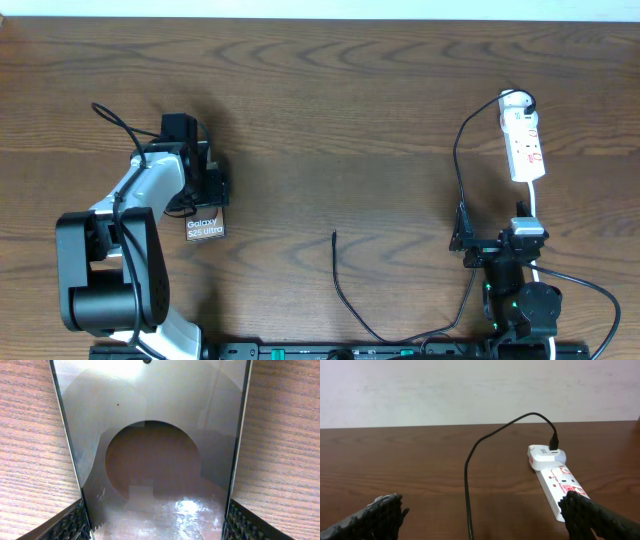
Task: Plug charger to phone and switch on socket
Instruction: 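Lift the silver phone upward with the left gripper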
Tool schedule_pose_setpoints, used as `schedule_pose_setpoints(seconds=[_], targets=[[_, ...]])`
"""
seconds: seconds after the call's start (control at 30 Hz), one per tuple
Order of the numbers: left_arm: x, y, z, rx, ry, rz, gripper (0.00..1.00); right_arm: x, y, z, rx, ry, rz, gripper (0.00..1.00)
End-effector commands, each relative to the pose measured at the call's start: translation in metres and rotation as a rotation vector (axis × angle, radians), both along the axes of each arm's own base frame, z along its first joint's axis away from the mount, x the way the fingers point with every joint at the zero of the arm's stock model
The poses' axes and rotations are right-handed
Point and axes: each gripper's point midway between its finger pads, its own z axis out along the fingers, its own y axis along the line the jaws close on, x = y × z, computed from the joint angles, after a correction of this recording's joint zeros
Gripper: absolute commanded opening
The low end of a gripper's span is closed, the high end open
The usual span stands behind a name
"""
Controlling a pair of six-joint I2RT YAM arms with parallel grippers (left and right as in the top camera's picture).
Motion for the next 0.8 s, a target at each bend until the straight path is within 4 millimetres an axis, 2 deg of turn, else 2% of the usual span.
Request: schedule_pose_setpoints(seconds=[0.0,0.37,0.43,0.47,0.5,0.77], targets=[[-0.0205,-0.0048,-0.0201,-0.031,0.079,-0.005,0.56,-0.0003,0.0014,-0.0005,0.009,0.001,0.003,0.99],[-0.0206,-0.0048,-0.0201,-0.031,0.079,-0.005,0.3,-0.0003,0.0014,-0.0005,0.009,0.001,0.003,0.99],[-0.0205,-0.0048,-0.0201,-0.031,0.079,-0.005,0.23,-0.0003,0.0014,-0.0005,0.009,0.001,0.003,0.99],[-0.0205,-0.0048,-0.0201,-0.031,0.079,-0.005,0.13,-0.0003,0.0014,-0.0005,0.009,0.001,0.003,0.99],[-0.0205,-0.0049,-0.0201,-0.031,0.079,-0.005,0.08,-0.0003,0.0014,-0.0004,0.009,0.0,0.003,0.99],[-0.0166,-0.0074,-0.0142,-0.046,0.058,-0.006,0.08,-0.0003,0.0014,-0.0005,0.009,0.001,0.003,0.99]])
